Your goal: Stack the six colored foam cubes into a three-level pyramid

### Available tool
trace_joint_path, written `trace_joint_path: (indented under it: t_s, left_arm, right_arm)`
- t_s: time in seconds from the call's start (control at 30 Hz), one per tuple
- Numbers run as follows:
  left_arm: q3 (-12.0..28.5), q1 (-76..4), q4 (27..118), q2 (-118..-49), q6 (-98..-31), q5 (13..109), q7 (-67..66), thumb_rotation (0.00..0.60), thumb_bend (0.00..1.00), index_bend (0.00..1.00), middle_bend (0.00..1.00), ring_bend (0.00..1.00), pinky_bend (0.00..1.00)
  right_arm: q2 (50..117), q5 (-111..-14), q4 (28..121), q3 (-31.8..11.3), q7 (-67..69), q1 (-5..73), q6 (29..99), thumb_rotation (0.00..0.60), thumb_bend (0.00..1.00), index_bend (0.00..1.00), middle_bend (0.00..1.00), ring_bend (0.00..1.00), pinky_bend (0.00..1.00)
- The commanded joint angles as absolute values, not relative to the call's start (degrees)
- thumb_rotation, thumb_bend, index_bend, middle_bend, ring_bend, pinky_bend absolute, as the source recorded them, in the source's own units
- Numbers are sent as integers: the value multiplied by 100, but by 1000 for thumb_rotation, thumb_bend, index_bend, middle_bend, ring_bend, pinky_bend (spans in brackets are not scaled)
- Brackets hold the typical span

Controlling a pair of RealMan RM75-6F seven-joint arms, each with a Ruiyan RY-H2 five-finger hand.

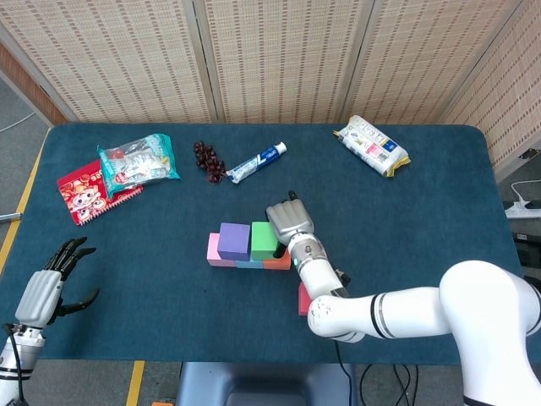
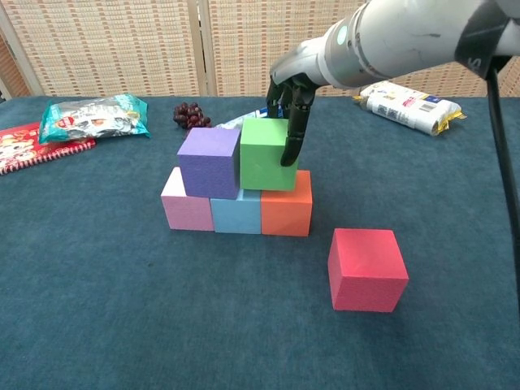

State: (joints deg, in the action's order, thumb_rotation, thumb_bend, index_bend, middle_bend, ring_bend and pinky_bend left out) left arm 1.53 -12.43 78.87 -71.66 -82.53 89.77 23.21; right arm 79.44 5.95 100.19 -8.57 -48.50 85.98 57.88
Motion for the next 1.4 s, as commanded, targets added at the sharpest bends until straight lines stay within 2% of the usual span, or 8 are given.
trace_joint_path:
  t_s: [0.03,0.5,1.4]
  left_arm:
    - [146,-1236,7844,-7183,-8262,8983,2370,600,307,185,47,3,176]
    - [121,-1210,7628,-7271,-8287,8996,2587,600,308,185,44,3,176]
    - [99,-1226,7499,-7324,-8291,9038,2784,600,307,184,44,3,176]
  right_arm:
    - [8020,664,10014,-899,-4960,8623,5888,600,158,683,504,321,5]
    - [8401,829,9862,-1116,-5411,8645,6330,600,158,667,504,321,0]
    - [8629,843,9854,-1486,-5992,8392,6621,600,158,647,504,321,0]
